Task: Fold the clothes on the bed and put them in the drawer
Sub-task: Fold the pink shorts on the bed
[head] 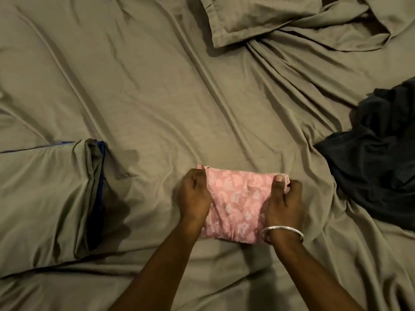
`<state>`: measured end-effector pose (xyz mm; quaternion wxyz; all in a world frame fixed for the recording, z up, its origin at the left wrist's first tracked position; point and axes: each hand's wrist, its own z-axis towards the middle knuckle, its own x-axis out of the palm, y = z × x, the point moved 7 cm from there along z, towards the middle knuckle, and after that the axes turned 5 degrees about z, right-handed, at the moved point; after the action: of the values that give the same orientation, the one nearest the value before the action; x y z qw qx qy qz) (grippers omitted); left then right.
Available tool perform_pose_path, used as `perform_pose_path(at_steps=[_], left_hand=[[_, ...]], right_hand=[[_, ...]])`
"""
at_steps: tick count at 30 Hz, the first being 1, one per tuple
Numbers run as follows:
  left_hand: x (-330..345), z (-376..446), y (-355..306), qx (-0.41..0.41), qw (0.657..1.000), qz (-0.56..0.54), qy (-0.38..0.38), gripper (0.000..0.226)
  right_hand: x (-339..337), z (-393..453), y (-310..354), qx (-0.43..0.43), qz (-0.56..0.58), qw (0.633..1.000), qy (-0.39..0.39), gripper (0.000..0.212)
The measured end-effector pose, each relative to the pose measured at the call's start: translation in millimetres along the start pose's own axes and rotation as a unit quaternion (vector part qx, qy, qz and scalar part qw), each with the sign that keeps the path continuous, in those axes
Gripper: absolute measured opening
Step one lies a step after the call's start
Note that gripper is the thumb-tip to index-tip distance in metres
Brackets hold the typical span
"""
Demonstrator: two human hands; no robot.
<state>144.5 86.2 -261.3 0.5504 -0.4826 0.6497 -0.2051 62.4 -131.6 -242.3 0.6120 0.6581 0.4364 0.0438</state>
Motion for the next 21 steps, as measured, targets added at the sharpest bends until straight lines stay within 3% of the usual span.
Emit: perform_pose_path(at_steps=[6,11,14,15,17,19,21], left_hand=[[-93,57,-5,-0.021,0.995,-0.005,-0.101,0.042],[-135,97,21,-0.080,0.983,0.112,-0.118,0.056],[-137,87,34,-0.126,0.961,0.208,-0.131,0.056],[-137,79,29,-0.101,0.952,0.241,-0.158,0.055],[-131,60,11,0.026,0.939,0.286,-0.190,0.057],[-111,44,6,0.164,0.924,0.318,-0.135,0.058],[-91,41,27,0.212,0.901,0.374,-0.061,0.060]], right_hand=[[82,-21,60,-0.064,0.039,0.993,0.094,0.033],[170,-24,63,-0.075,-0.055,0.972,0.217,0.031],[184,-24,43,-0.057,-0.083,0.971,0.217,0.033],[183,-23,40,-0.061,-0.074,0.973,0.210,0.033],[182,-26,40,-0.071,-0.039,0.973,0.214,0.033],[184,-29,41,-0.064,0.010,0.967,0.245,0.030],[181,-28,43,-0.079,0.001,0.967,0.241,0.029]])
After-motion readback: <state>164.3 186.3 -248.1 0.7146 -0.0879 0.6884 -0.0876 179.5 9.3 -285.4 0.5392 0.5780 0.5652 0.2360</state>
